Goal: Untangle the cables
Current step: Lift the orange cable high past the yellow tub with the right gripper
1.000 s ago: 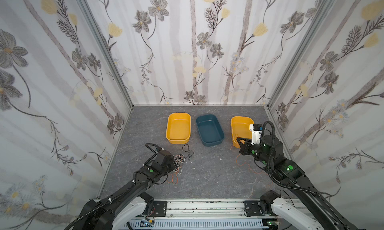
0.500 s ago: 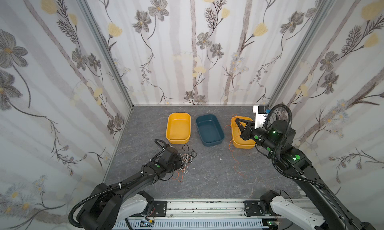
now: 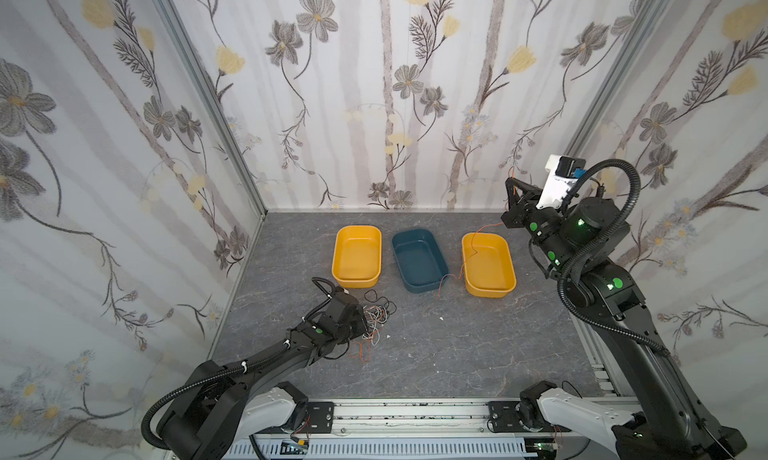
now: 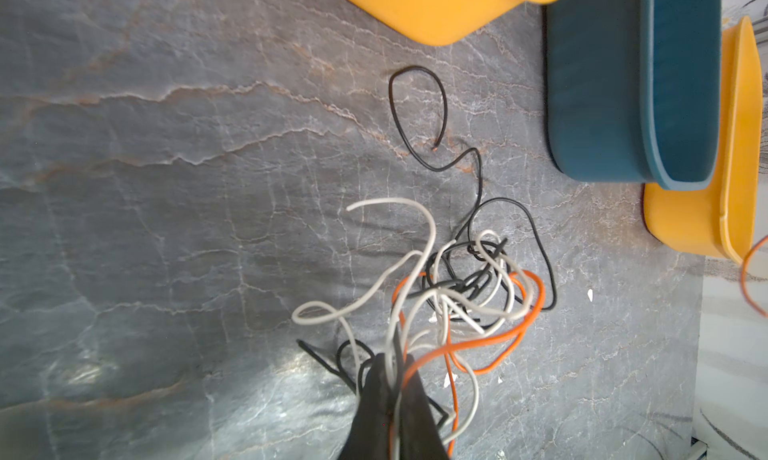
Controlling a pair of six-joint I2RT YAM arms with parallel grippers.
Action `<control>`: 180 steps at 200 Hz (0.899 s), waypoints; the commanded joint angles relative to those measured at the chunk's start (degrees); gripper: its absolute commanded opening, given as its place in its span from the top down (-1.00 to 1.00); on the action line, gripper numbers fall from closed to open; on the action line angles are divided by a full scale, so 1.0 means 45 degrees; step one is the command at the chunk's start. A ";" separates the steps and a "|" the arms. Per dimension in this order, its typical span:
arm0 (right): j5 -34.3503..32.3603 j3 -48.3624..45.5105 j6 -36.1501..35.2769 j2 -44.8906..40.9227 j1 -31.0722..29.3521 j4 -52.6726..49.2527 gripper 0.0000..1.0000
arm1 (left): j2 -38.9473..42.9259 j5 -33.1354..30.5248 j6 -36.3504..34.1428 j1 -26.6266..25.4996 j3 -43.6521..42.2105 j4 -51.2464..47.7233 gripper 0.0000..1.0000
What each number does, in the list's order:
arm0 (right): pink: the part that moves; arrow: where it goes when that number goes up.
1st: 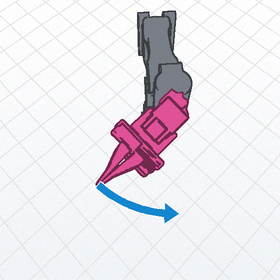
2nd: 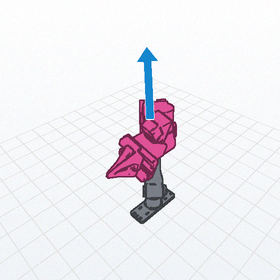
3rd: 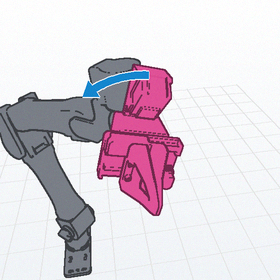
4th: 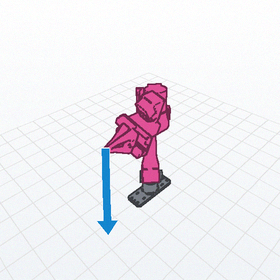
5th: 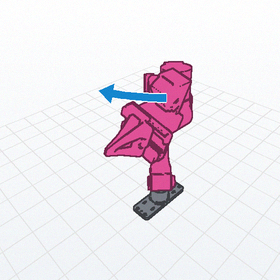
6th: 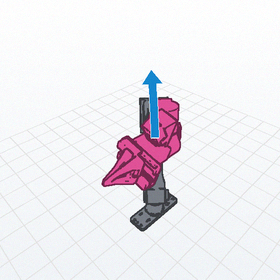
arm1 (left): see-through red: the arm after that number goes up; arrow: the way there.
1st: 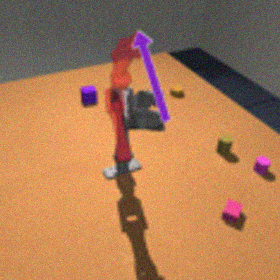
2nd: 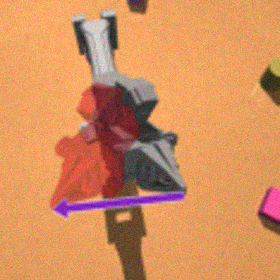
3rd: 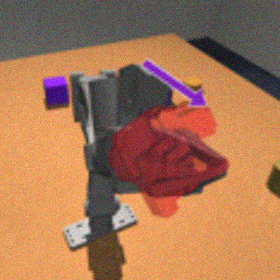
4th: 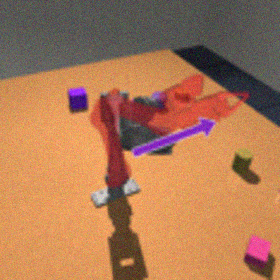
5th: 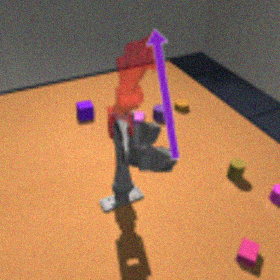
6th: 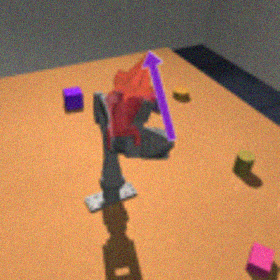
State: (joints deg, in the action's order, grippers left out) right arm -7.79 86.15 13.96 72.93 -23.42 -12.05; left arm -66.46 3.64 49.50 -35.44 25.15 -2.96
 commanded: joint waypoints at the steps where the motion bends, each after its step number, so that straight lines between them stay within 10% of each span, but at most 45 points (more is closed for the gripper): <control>1: 0.0051 0.0833 -0.0486 0.0670 0.0679 0.0284 1.00 | -0.0059 -0.0086 -0.0003 0.0004 -0.0075 0.0542 0.92; 180: -0.0733 0.1271 -0.2387 0.3837 0.2324 0.3642 1.00 | -0.0603 0.0031 0.0368 -0.0115 -0.0478 0.1506 0.92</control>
State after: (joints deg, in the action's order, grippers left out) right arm -10.57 93.08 5.48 89.23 -13.17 -0.43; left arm -69.17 4.16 50.46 -35.97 23.00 2.33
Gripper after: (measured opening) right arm 0.049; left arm 0.063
